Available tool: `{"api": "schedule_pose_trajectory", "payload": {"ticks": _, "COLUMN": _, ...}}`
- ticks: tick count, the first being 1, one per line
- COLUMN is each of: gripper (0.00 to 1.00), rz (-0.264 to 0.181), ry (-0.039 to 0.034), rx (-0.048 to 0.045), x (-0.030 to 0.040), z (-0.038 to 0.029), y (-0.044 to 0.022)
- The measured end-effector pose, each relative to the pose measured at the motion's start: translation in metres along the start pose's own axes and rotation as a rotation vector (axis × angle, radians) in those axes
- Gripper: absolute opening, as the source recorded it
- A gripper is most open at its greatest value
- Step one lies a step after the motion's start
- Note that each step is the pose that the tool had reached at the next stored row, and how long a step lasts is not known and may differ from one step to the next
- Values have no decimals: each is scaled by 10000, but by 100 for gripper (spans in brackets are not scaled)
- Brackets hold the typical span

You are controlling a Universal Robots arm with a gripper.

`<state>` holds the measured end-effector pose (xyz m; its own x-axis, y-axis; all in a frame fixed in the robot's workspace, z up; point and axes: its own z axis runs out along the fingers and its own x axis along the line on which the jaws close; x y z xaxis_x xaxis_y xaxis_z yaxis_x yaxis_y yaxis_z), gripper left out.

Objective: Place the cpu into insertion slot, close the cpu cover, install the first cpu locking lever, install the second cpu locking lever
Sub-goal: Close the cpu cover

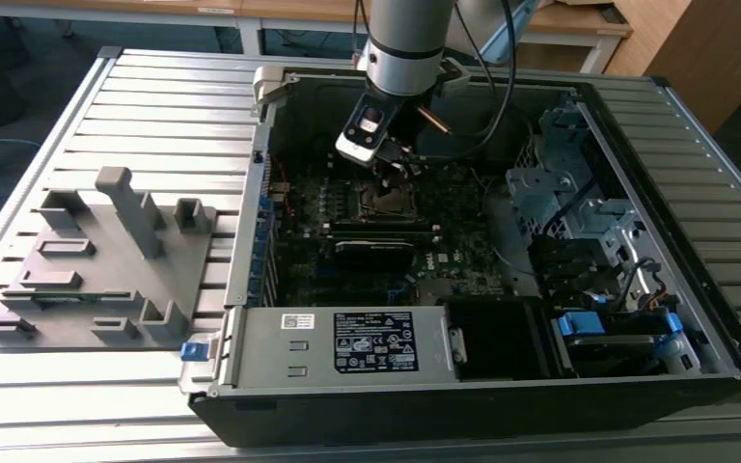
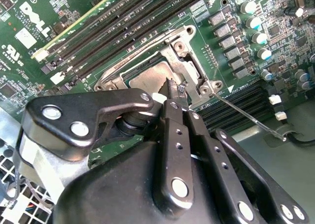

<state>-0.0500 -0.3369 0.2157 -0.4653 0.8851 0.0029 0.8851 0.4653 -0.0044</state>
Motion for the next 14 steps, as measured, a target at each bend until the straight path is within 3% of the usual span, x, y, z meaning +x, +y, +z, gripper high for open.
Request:
{"api": "schedule_pose_trajectory", "payload": {"ticks": 4, "gripper": 10, "rz": -317, "ry": -2, "rx": 2, "x": 0, "z": 0, "y": 0}}
{"api": "schedule_pose_trajectory", "payload": {"ticks": 11, "gripper": 10, "rz": -350, "ry": -2, "rx": 1, "x": 0, "z": 0, "y": 0}}
{"api": "schedule_pose_trajectory", "payload": {"ticks": 14, "gripper": 10, "rz": -571, "ry": -3, "rx": 2, "x": 0, "z": 0, "y": 0}}
